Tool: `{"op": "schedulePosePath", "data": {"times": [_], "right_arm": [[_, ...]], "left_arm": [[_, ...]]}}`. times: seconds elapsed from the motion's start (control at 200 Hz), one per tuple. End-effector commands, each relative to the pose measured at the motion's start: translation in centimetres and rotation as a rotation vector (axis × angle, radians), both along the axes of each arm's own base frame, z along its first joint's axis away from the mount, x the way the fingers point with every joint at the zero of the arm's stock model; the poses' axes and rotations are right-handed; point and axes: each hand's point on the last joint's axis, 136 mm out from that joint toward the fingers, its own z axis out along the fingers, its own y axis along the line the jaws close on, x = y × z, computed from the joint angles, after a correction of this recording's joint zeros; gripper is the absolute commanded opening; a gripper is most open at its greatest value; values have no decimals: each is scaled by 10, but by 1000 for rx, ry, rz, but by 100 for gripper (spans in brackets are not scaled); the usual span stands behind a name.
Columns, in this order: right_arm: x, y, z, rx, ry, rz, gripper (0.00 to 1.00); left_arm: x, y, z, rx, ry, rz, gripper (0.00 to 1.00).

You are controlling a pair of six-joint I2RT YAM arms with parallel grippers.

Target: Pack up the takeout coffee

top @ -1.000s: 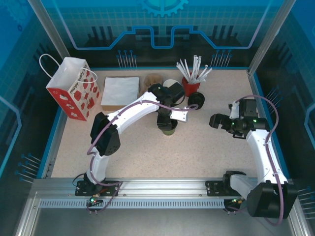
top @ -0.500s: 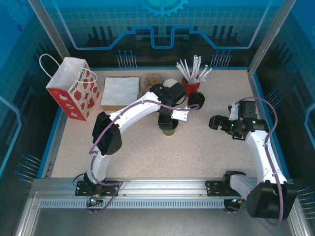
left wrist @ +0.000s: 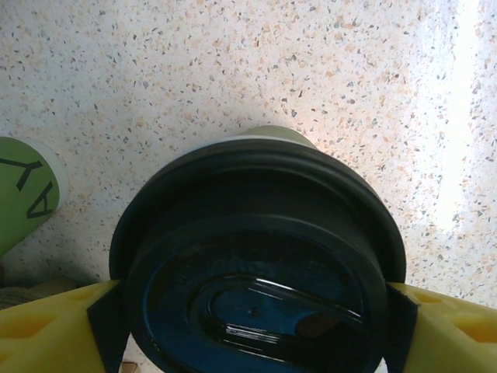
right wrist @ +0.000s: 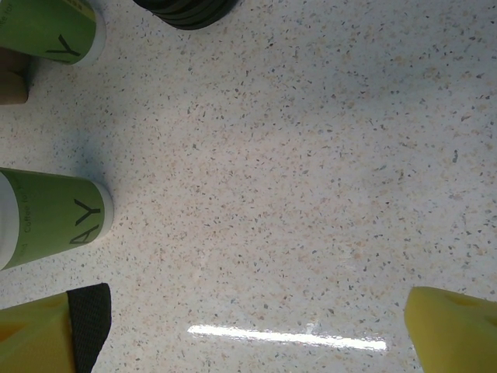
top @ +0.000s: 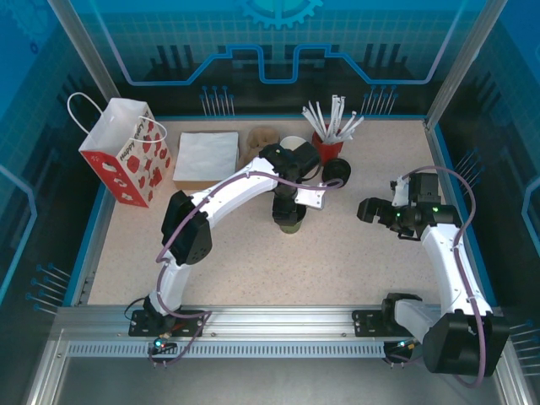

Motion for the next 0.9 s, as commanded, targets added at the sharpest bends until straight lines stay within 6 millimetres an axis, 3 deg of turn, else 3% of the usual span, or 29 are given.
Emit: {"op": "schedulePosePath", "data": {"times": [0.0,0.34,0.56,0.675,0.73,0.895], "right_arm": [[-2,0,0,16,-7,13,100],[-2,17,11,105,-26,60,100],[0,36,18,197,-29,92,97],[1,51,16,216,-12,125,95],[8,60,27,214,-39,150,94],[16,89,30,216,-23,214,90]], "left_arm": [[0,-3,12,-12,-18,-12,87],[-12,1,45,-116,-60,45,94],[-27,8,76,-293,-130,146,94],[-29,15,91,-405,-195,242,93],[-33,19,96,-460,-204,300,93],[-30,38,107,-617,-190,628,91]]}}
